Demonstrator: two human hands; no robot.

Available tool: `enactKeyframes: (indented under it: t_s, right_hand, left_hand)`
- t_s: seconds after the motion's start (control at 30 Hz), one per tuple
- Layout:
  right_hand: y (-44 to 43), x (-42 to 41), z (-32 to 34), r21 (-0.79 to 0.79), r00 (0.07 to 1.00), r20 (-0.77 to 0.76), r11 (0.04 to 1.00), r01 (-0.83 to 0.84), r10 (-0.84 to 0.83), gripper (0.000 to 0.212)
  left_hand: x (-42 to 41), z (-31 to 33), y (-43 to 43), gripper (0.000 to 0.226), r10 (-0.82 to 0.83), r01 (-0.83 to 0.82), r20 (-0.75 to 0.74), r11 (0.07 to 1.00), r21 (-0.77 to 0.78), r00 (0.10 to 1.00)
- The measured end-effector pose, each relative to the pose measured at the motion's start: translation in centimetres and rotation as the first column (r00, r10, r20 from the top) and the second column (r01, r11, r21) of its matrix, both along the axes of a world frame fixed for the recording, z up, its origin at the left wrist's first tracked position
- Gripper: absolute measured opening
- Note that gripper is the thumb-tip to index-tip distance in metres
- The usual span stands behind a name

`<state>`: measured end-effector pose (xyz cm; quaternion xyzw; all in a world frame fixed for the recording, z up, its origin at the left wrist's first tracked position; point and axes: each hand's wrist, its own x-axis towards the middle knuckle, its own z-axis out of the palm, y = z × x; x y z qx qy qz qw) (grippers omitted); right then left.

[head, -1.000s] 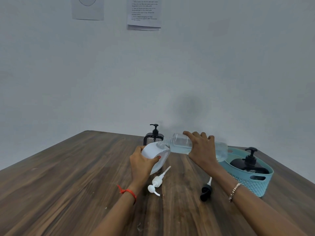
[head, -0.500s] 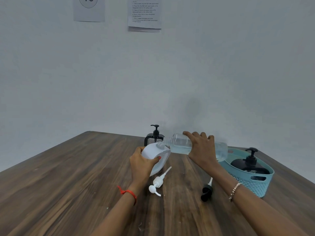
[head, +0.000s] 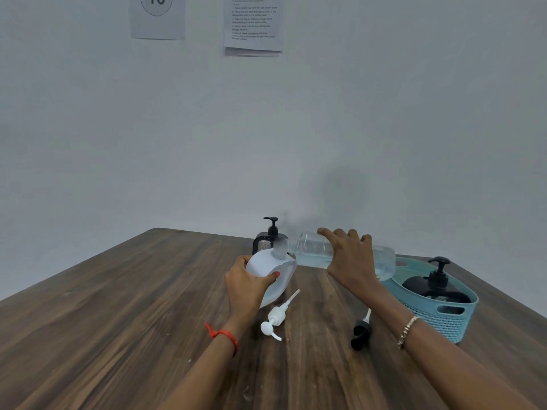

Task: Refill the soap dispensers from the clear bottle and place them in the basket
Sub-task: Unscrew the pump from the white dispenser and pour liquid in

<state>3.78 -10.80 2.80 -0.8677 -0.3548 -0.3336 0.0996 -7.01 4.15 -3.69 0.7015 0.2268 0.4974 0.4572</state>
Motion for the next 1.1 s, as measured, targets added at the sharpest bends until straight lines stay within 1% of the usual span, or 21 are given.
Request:
enactKeyframes:
  t_s: [0.3,0.4,0.73,0.83,0.93,1.03,1.1]
  right_hand:
    - [0.1,0.2,-0.1,-0.007,1.0,0.02,1.0,0.014,-0.014,0.068]
    - [0.2,0.1,0.0,-0.002,1.0,0.011,1.0,0.014,-0.014,0.069]
    - [0.4,0.2,0.0,0.011,1.0,-0.017,1.0,0.01,-0.009,0.069]
    - [0.4,0.3,-0.3,0.062,0.998,-0.068,0.998,-0.013,0.017,0.068]
    - [0.4,0.2,-0.4,0.14,0.985,-0.164,0.99,-0.022,0.045,0.073]
    - [0.5,0.1,-0.5,0.197,0.971,-0.223,0.98,-0.036,0.08,0.077]
    - [0.5,0.4,-0.6,0.307,0.946,-0.29,0.95,-0.053,0.146,0.077]
  left_hand:
    - [0.0,0.0,-0.1,0.043,0.006,-0.006,-0.006,1.0,-0.01,1.0]
    - [-0.1,-0.1,0.1,0.041,-0.011,0.011,0.009,0.999,-0.038,1.0]
    - [-0.3,0.4,1.2,0.047,-0.027,0.028,0.01,0.995,-0.095,1.0]
    - [-0.3,0.6,1.3,0.046,-0.039,0.041,0.026,0.992,-0.115,0.999]
    - [-0.4,0.6,1.3,0.044,-0.05,0.054,0.036,0.992,-0.114,0.998]
    - [-0.4,0.5,1.4,0.042,-0.063,0.066,0.03,0.99,-0.121,0.998]
    - [-0.4,0.4,1.6,0.042,-0.082,0.086,0.037,0.985,-0.152,0.996]
